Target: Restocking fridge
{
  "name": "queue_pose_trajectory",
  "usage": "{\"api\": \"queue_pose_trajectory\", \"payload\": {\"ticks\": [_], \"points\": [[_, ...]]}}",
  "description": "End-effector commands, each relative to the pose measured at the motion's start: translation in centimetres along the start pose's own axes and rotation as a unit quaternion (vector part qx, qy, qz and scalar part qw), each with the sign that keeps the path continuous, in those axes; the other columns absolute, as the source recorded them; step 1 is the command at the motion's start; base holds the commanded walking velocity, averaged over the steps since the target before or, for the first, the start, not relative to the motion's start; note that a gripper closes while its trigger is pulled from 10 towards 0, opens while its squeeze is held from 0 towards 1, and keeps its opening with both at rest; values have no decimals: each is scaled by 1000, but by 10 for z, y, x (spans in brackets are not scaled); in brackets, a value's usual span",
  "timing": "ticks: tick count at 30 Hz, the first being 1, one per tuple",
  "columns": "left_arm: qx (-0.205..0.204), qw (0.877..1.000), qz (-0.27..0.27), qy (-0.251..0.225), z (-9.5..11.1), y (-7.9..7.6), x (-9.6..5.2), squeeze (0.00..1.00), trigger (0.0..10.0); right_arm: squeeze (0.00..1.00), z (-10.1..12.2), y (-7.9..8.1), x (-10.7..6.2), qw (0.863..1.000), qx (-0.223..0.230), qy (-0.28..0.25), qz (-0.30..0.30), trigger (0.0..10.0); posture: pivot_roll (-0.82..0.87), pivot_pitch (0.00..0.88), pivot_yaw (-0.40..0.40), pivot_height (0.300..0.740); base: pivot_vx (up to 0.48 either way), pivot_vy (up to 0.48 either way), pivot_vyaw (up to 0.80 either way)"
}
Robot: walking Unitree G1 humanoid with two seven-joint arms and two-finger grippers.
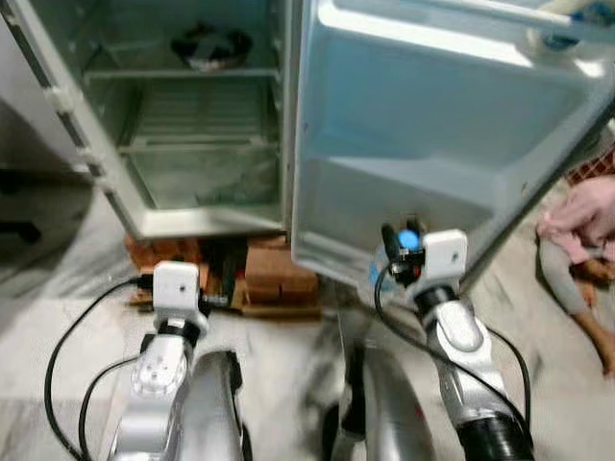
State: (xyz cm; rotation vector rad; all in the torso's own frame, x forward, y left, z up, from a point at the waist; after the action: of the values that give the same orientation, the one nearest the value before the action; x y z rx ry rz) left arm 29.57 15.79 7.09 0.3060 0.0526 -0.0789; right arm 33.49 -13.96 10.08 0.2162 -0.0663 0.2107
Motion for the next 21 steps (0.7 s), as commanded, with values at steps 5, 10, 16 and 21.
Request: {"api": "queue_pose_trajectory", "payload": {"ticks": [5,10,16,21], "points": [[28,999,4,-15,15,13,-8,0,10000,0,19,18,23,998,-36,-40,31,10000,142,223,-23,542,0,0,0],[43,999,12,-20,24,25,-16,0,10000,0,35,29,45,995,-57,-66,47,10000,172,280,-23,542,0,0,0],[56,998,29,-12,29,36,-28,0,10000,0,53,55,71,988,-86,-96,84,10000,212,330,-38,542,0,0,0],[65,997,27,-9,33,37,-39,0,10000,0,75,63,85,975,-151,-140,88,10000,248,349,-42,542,0,0,0]]}}
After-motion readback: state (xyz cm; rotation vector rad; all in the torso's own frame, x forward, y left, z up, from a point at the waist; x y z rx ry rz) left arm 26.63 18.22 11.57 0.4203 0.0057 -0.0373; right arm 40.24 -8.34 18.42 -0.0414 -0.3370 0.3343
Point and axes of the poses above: a point about 5 cm out from each wrist's last joint towards the gripper, its own x axis pointing out of the wrist towards the gripper, its own z axis along the axis of the wrist's last joint, y = z × x, the point moved 5 cm from there along x, pointing out of the wrist towards the gripper, and after that the axes turned 15 degrees about x, right-handed, at the moved point
